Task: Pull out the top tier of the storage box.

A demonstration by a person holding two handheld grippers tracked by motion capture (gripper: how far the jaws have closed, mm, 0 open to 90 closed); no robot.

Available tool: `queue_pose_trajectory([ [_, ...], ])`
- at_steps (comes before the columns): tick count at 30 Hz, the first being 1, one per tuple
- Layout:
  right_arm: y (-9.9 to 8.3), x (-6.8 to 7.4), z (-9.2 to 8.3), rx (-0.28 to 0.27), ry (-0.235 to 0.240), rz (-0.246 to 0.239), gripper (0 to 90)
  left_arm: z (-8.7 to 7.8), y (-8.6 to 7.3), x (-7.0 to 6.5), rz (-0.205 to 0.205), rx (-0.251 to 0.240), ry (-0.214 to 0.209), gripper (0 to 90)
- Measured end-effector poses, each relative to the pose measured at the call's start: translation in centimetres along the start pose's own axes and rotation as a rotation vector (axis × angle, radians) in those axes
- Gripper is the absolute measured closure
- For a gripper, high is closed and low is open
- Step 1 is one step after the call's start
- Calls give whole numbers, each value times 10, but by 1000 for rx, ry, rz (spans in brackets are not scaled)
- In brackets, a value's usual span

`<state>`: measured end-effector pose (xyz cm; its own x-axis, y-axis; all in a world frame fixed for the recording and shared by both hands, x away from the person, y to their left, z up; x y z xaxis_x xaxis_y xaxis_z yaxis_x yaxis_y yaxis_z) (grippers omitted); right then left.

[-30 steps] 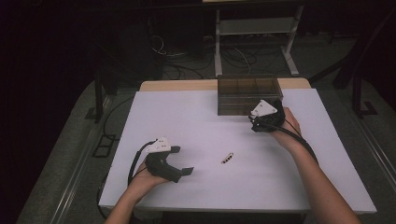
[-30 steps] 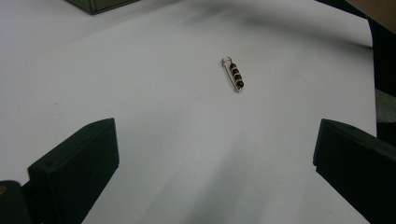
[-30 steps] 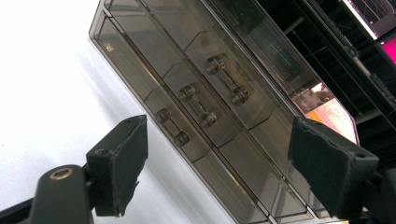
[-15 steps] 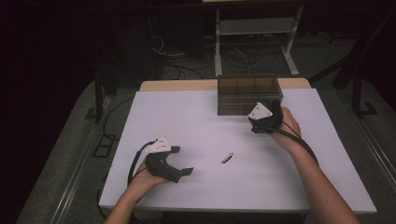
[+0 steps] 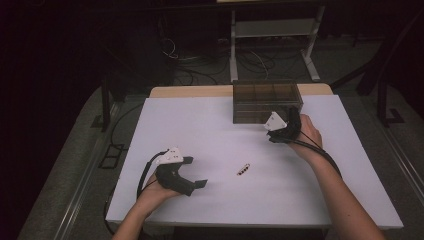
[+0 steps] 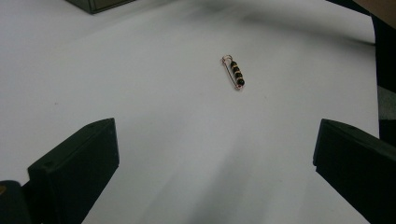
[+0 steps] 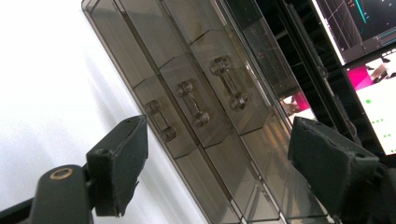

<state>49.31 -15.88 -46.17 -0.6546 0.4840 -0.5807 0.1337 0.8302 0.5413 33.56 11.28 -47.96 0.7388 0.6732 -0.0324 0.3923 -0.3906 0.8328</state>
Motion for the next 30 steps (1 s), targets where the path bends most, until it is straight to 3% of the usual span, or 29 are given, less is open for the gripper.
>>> queue_pose_trajectory([
  [17,-1,1,4,35,-33,-67,196,0,1,0,-4,-4,-1,0],
  [30,-3,2,8,89,-72,-146,198,0,1,0,-7,-5,-1,0],
])
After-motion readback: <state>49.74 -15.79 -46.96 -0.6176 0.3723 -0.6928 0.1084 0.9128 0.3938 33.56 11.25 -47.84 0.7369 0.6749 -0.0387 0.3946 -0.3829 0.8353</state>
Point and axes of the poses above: each handheld gripper's, and its own axes: z roughly forward along the jaws, y roughly out of its top, x roughly to its left, the point moved 10 cm from there along z, roughly forward along the jaws, and after that the axes turned 15 degrees about y, right-handed, at the moved point
